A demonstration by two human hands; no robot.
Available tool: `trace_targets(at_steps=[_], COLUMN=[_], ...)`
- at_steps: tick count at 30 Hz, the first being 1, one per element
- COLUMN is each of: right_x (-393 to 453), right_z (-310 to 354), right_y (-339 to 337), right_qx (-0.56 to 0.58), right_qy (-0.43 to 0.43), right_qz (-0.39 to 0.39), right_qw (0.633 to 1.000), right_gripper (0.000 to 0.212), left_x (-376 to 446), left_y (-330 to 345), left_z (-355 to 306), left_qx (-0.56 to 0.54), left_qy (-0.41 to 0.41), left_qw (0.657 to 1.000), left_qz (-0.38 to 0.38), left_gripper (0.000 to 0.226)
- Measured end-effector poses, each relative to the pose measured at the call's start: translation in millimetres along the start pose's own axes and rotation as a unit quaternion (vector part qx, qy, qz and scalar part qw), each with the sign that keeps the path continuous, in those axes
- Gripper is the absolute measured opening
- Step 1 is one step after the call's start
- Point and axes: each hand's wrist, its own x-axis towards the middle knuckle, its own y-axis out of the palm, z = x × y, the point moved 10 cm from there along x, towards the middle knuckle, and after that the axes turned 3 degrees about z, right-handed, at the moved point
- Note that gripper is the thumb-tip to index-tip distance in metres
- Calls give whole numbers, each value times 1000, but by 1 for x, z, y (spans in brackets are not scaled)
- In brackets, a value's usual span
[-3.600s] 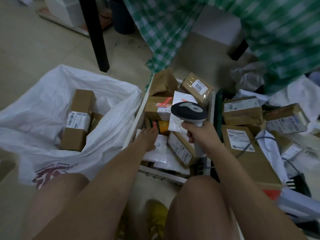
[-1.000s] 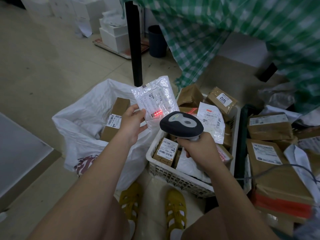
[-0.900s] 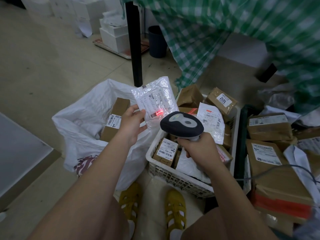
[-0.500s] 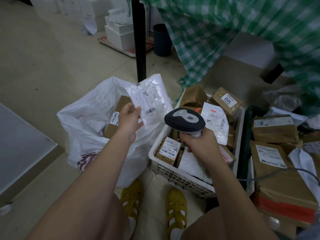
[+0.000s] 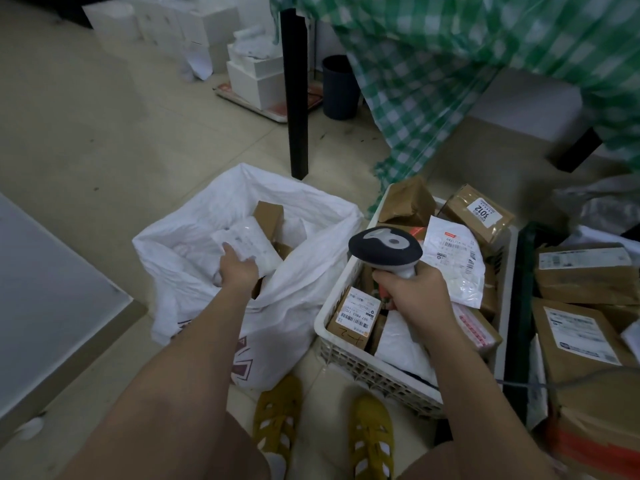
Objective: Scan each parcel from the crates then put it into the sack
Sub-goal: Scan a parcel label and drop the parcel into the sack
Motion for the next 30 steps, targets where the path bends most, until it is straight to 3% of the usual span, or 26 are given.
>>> trace_targets(at_steps=[2,6,9,13,17,23,27,30], right_x=[2,7,8,10,9,9,14,16], right_z=[3,-3,-14,-30,-46,-79,-94,-97], right_y=[-3,-9,-20,-52,-105,-154,-163,-163], right_qx=[-9,-3,-13,-2,73,181,219,231], right_qy=[-4,14,35,58,72,110,136,140], right_qz=[4,0,-14,-57,-154,-246,-249,-242], right_qw=[1000,1000,999,997,983,946,934,932], right_gripper=[18,17,16,13,11,10,17,8], left_x=[-7,-36,-71,-111,-147,-158,-139,-137], left_y=[10,36,78,145,218,300,322,326], left_z=[-4,-48,-60,-71,-90,-109,-103,-100], left_qx=[-16,-2,38,81,64,43,42,30], left_qy=[-16,104,138,173,171,147,105,93], left_qw=[999,987,963,936,920,923,951,959], left_qz=[30,121,229,296,346,352,287,267], left_gripper=[69,46,33,36,44,50,61,45])
